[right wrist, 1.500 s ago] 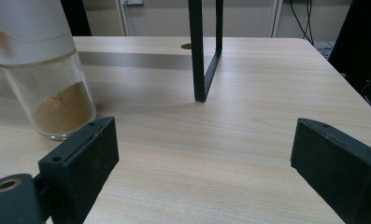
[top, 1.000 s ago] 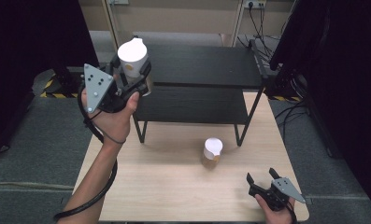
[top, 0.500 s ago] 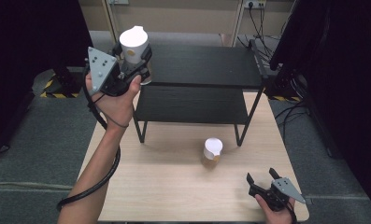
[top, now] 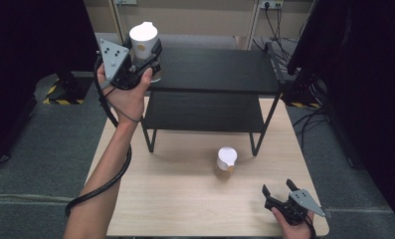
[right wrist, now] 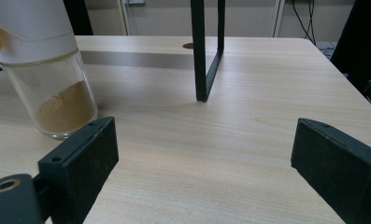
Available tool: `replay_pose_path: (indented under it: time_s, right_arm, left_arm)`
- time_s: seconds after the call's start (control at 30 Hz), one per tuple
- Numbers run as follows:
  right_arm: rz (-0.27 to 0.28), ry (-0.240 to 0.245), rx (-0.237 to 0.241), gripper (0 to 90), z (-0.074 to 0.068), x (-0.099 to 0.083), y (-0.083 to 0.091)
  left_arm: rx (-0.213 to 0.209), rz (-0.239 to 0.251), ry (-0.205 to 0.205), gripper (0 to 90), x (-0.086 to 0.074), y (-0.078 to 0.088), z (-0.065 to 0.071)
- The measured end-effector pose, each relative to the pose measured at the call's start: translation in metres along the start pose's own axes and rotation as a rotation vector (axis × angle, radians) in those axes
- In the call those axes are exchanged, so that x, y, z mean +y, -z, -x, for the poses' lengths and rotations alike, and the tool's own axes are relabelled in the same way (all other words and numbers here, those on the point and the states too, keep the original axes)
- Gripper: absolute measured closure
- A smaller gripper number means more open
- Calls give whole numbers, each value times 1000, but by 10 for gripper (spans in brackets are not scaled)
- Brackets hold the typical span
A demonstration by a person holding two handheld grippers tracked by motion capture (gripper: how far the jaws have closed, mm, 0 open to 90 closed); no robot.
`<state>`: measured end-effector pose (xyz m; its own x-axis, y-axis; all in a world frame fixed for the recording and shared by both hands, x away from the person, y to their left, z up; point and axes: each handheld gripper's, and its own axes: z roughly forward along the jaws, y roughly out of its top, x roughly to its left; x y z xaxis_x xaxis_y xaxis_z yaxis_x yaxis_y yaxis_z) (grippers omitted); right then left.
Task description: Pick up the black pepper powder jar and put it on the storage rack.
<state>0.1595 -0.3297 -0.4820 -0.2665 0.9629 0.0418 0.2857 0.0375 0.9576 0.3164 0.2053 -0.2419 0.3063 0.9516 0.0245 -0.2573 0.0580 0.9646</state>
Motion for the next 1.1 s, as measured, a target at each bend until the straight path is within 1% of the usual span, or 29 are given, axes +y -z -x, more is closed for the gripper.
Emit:
replay_pose_path:
  time_s: [0.17, 0.47, 0.67, 0.77, 0.8, 0.87, 0.93, 1.1]
  right_arm:
    - [1, 4, 0, 79, 0, 0, 0]
    - [1, 7, 1, 79, -1, 0, 0]
    - [-1, 11, 2, 79, -1, 0, 0]
    - [0, 9, 3, 78, -1, 0, 0]
    - [-2, 7, 4, 78, 0, 0, 0]
    - [-2, 7, 4, 78, -1, 0, 0]
    - [-2, 8, 4, 78, -1, 0, 0]
    - [-4, 12, 7, 77, -1, 0, 0]
  left_arm:
    - [12, -16, 2, 308, -3, -9, -2]
    - [23, -27, 15, 308, -8, -14, -4]
    - [32, -48, 33, 308, -11, -17, -7]
    - [31, -51, 35, 308, -11, -18, -7]
    - [23, -49, 28, 308, -11, -19, -9]
    - [56, -63, 35, 307, -9, -19, -4]
    - [39, -64, 36, 307, -9, -20, -6]
    - [39, -72, 27, 306, -7, -22, -5]
